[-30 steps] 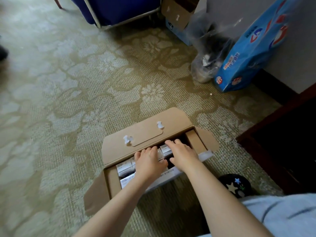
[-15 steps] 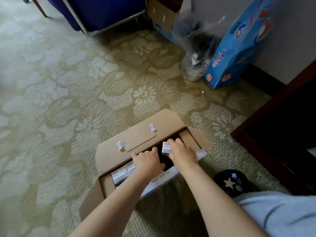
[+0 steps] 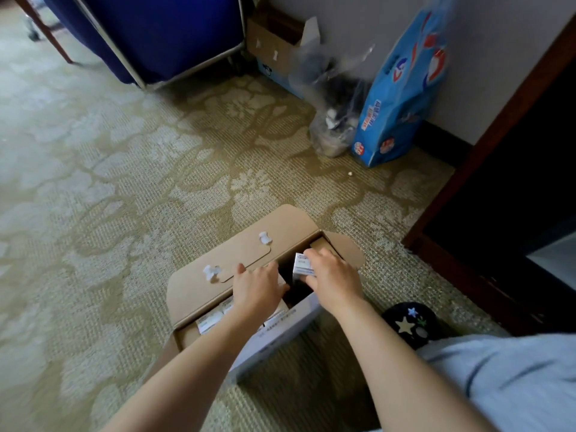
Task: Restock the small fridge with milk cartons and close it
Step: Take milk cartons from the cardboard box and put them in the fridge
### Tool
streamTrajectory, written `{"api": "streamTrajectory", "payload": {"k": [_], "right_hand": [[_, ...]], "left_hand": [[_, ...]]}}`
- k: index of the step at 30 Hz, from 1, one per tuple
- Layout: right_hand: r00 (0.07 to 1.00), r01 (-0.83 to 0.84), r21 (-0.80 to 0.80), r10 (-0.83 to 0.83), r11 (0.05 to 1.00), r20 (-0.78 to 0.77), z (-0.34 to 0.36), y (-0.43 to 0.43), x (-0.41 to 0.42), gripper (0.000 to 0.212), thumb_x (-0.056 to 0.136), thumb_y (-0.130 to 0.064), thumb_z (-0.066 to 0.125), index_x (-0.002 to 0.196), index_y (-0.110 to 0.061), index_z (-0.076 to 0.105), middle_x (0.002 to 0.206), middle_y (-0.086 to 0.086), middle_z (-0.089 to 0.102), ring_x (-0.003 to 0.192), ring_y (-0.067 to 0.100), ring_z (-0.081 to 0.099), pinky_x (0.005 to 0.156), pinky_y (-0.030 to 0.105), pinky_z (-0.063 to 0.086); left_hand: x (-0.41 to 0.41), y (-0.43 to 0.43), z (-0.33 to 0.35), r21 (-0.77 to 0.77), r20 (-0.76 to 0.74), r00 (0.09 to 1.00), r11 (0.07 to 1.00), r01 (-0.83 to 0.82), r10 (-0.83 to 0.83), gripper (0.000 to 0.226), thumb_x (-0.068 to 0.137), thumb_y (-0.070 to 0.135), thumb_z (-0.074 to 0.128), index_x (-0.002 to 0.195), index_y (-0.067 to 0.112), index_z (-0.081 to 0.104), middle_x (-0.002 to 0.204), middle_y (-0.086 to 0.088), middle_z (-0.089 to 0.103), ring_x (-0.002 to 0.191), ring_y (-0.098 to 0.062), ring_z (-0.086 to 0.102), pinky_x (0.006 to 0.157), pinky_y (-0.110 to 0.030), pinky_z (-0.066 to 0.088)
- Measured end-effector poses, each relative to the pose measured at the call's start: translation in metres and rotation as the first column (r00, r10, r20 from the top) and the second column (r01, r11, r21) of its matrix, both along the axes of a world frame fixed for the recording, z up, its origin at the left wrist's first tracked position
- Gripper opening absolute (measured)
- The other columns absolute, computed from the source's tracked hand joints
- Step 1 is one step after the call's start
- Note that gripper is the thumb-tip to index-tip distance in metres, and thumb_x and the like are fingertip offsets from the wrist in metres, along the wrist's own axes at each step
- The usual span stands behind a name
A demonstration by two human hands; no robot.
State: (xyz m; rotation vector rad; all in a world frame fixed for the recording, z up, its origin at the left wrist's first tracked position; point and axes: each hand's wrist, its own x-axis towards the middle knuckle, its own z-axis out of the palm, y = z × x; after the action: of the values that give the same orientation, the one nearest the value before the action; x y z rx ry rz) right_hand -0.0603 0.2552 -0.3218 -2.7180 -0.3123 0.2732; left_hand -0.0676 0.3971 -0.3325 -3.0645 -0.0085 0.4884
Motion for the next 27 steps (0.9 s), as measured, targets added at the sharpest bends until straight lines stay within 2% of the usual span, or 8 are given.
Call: {"api": "streamTrajectory", "payload": {"k": [4, 10, 13, 16, 19, 22, 24, 27], "right_hand": [[0.993, 0.036, 0.041, -0.04, 0.999, 0.107, 0.012, -0.006, 0.002, 0.034, 0.09, -0.033, 0.059, 0.121, -0.023, 0.05, 0.109, 0.005, 0.057, 0.1, 0.024, 0.055, 0.079, 0.036, 0.045], [0.993, 0.035, 0.167, -0.054, 0.985, 0.109, 0.051, -0.014, 0.006, 0.035, 0.093, -0.04, 0.052, 0.123, -0.024, 0.045, 0.11, 0.002, 0.048, 0.083, 0.015, 0.044, 0.06, 0.024, 0.032], [0.987, 0.04, 0.209, -0.071, 0.977, 0.144, 0.08, -0.024, 0.006, 0.033, 0.093, -0.041, 0.052, 0.12, -0.023, 0.045, 0.106, -0.001, 0.045, 0.083, 0.017, 0.049, 0.06, 0.026, 0.037], [0.98, 0.057, 0.198, -0.093, 0.979, 0.178, 0.113, -0.037, 0.0, 0.033, 0.092, -0.045, 0.051, 0.118, -0.026, 0.045, 0.103, -0.005, 0.041, 0.088, 0.021, 0.056, 0.061, 0.029, 0.038], [0.963, 0.07, 0.115, -0.098, 0.991, 0.252, 0.142, -0.054, -0.011, 0.036, 0.092, -0.047, 0.049, 0.122, -0.03, 0.042, 0.112, -0.004, 0.045, 0.095, 0.023, 0.056, 0.065, 0.03, 0.038], [0.913, 0.112, 0.069, -0.13, 0.991, 0.387, 0.169, -0.076, -0.028, 0.035, 0.092, -0.048, 0.049, 0.122, -0.032, 0.041, 0.114, -0.006, 0.046, 0.097, 0.023, 0.058, 0.065, 0.029, 0.038], [0.866, 0.15, 0.07, -0.166, 0.986, 0.472, 0.187, -0.096, -0.039, 0.035, 0.092, -0.045, 0.051, 0.123, -0.031, 0.042, 0.114, -0.006, 0.047, 0.098, 0.021, 0.058, 0.065, 0.029, 0.04], [0.802, 0.156, 0.154, -0.216, 0.976, 0.556, 0.208, -0.135, -0.057, 0.034, 0.09, -0.04, 0.057, 0.12, -0.029, 0.046, 0.106, -0.009, 0.048, 0.093, 0.018, 0.057, 0.065, 0.033, 0.045]], "left_hand": [[0.001, 0.012, 0.019, -0.161, 0.14, 0.989, 0.985, 0.061, -0.038, 0.035, 0.092, 0.046, 0.047, 0.113, 0.018, 0.047, 0.096, -0.003, 0.07, 0.088, -0.025, 0.064, 0.087, -0.035, 0.034], [-0.002, 0.034, 0.057, -0.471, 0.283, 0.958, 0.875, 0.107, 0.036, 0.037, 0.089, 0.041, 0.056, 0.116, 0.016, 0.055, 0.08, -0.001, 0.064, 0.07, -0.021, 0.06, 0.062, -0.029, 0.046], [0.002, 0.032, 0.08, -0.605, 0.297, 0.94, 0.795, 0.049, 0.168, 0.036, 0.089, 0.037, 0.059, 0.118, 0.018, 0.056, 0.093, -0.005, 0.068, 0.077, -0.021, 0.059, 0.06, -0.029, 0.04], [0.008, 0.019, 0.108, -0.718, 0.327, 0.911, 0.693, 0.067, 0.251, 0.038, 0.085, 0.036, 0.062, 0.119, 0.018, 0.058, 0.097, -0.005, 0.067, 0.088, -0.023, 0.061, 0.064, -0.03, 0.043], [0.01, -0.006, 0.141, -0.705, 0.417, 0.894, 0.678, 0.206, 0.162, 0.035, 0.084, 0.032, 0.066, 0.117, 0.021, 0.059, 0.096, 0.007, 0.061, 0.087, -0.013, 0.058, 0.058, -0.016, 0.037], [0.011, -0.035, 0.171, -0.681, 0.522, 0.85, 0.633, 0.368, 0.067, 0.034, 0.082, 0.026, 0.069, 0.115, 0.021, 0.06, 0.096, 0.011, 0.059, 0.085, -0.008, 0.057, 0.061, -0.012, 0.039], [0.012, -0.053, 0.188, -0.688, 0.565, 0.825, 0.563, 0.459, 0.018, 0.036, 0.081, 0.023, 0.07, 0.116, 0.018, 0.06, 0.098, 0.01, 0.059, 0.087, -0.008, 0.058, 0.066, -0.017, 0.047], [0.012, -0.081, 0.211, -0.66, 0.636, 0.768, 0.464, 0.59, -0.073, 0.038, 0.082, 0.024, 0.069, 0.117, 0.017, 0.059, 0.101, 0.007, 0.059, 0.093, -0.015, 0.06, 0.075, -0.039, 0.056]]}}
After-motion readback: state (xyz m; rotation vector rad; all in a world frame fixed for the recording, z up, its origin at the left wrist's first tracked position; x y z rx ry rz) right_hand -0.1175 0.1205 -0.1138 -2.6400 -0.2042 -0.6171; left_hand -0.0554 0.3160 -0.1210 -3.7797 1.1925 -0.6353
